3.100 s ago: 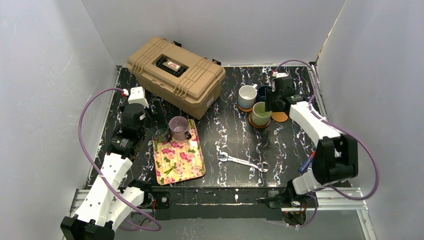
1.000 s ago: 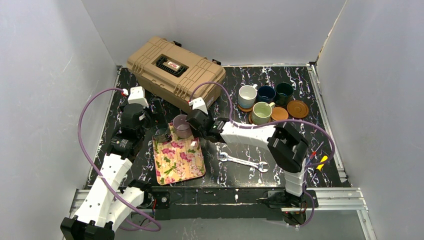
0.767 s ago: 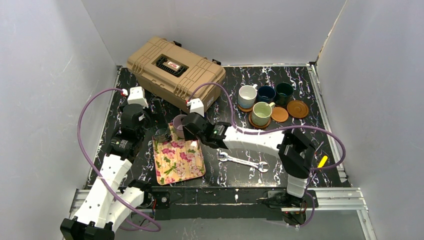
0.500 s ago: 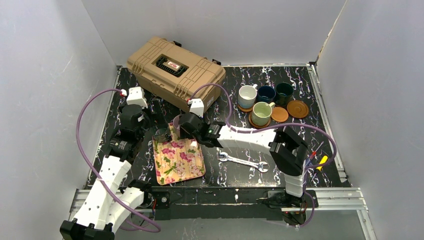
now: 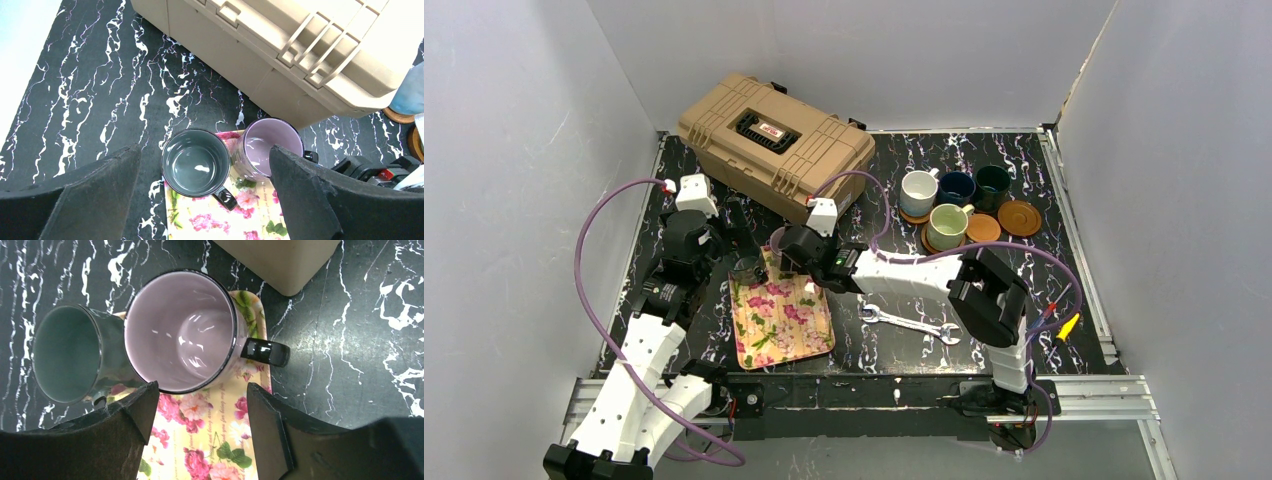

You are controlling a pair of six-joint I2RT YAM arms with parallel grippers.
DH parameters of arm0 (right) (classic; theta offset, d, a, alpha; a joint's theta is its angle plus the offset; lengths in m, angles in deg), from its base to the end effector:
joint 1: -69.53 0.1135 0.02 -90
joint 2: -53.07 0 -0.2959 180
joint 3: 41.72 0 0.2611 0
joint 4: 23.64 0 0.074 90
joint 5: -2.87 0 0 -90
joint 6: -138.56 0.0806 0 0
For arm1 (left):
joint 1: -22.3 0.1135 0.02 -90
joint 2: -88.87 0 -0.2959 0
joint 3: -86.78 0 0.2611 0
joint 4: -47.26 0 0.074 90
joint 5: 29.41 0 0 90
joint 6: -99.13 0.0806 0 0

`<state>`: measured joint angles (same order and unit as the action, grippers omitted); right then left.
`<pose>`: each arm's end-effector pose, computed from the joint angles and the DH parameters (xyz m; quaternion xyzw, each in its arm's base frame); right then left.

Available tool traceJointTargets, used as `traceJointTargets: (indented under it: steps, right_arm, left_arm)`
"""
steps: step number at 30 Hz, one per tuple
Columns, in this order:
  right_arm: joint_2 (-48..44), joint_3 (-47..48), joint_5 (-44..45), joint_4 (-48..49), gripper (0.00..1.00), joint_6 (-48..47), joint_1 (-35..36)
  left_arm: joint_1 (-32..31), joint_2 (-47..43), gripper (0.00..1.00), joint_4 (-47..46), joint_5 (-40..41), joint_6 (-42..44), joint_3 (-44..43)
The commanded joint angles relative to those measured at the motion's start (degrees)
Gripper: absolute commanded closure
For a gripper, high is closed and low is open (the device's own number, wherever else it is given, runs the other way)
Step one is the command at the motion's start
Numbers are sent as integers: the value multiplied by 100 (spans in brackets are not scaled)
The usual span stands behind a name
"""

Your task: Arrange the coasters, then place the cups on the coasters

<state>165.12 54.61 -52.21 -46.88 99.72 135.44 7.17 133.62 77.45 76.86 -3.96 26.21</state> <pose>0.2427 0.4297 0.2289 0.0177 0.8703 0.2092 0.4455 0.2064 -0.0324 0.3554 -0.0728 0.7835 -0.0395 0.6159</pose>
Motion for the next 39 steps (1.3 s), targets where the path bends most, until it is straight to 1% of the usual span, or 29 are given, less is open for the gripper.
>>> traceJointTargets:
  steps: [1, 7, 16, 22, 23, 26, 33, 37, 39]
  right_arm:
    - [-60, 49, 176, 542, 27, 223, -45]
    - [-128, -5, 380, 566, 26, 258, -55]
    - [317, 191, 423, 227, 28, 354, -97]
    - [379, 111, 472, 127, 28, 413, -130]
    - [375, 89, 461, 119, 29, 413, -140]
    - [319, 6, 382, 148, 38, 413, -155]
    - [-51, -404, 244, 321, 69, 413, -175]
    - [-251, -562, 170, 427, 77, 393, -209]
    - [-324, -578, 109, 461, 84, 350, -227]
  left_arm:
    - [-26, -84, 2, 6, 59, 38, -6]
    - [-30, -78, 2, 6, 44, 40, -9]
    - [-25, -63, 2, 6, 25, 50, 0]
    - [-33, -63, 2, 1, 25, 45, 0]
    - [-31, -59, 2, 5, 25, 47, 0]
    - [-27, -62, 2, 5, 34, 49, 0]
    - [-33, -58, 2, 5, 34, 44, -1]
    - [-39, -52, 2, 6, 34, 45, 5]
    - [-36, -39, 2, 6, 34, 45, 0]
